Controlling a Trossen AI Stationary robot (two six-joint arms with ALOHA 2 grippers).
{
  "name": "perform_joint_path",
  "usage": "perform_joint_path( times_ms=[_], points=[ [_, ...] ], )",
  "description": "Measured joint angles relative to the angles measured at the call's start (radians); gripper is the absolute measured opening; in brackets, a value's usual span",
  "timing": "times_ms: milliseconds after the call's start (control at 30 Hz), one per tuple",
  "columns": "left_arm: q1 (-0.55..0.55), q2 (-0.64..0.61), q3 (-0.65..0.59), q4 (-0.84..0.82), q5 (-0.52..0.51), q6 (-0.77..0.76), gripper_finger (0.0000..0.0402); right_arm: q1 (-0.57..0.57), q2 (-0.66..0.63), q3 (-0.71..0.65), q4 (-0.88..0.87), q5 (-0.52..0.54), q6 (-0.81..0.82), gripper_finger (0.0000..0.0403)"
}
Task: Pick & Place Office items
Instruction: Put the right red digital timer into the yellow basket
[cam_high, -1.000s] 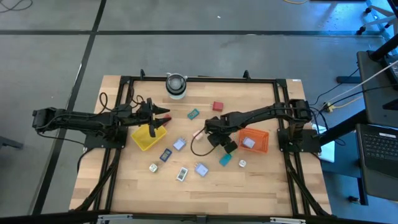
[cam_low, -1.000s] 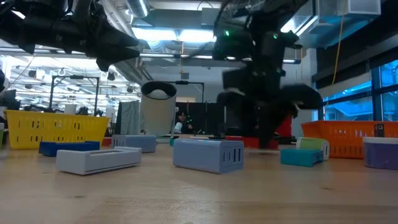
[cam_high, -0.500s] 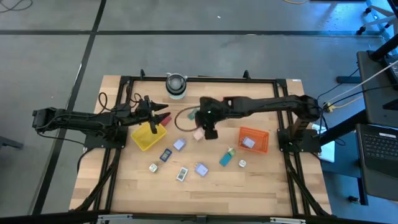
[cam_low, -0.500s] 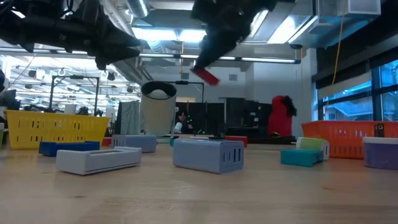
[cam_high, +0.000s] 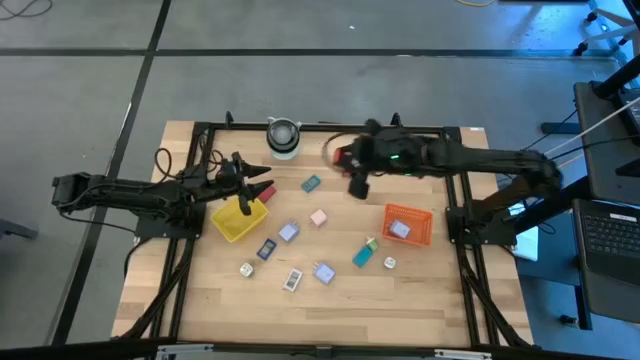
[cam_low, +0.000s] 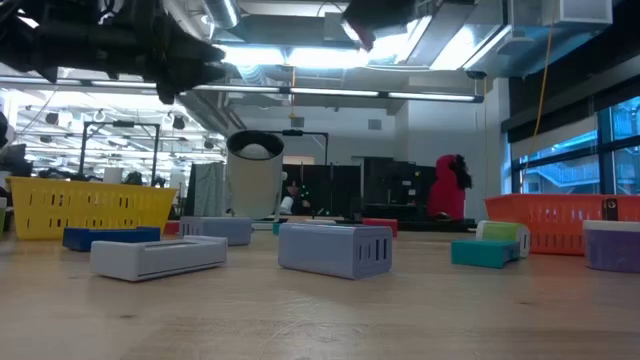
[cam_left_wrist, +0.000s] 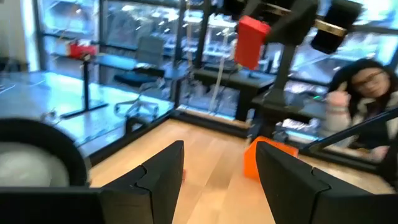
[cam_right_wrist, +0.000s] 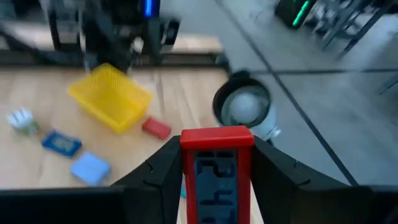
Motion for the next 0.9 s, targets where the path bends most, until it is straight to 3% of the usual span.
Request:
perform_joint_path(
  times_ms=[233,433,700,900],
  points=[
    [0.0,0.05,0.0,0.161,0.037,0.013,0.0196,0.012,-0.264,-0.278,0.236,-0.012,0.085,0.0151],
    [0.0,0.169,0.0,0.29,0.031,0.018,0.0196,0.048,-0.412,-0.533,0.496,-0.025,0.135,0.0151],
    [0.0,0.379,0.007,0.478,0.032,-0.027,0.0196,0.111,-0.445,-0.773,0.843,-0.054,0.167,0.0151],
    [0.0,0.534,0.132,0.484,0.077,-0.03,0.0196,0.119,-0.443,-0.846,0.928,-0.052,0.172,0.0151]
  ],
)
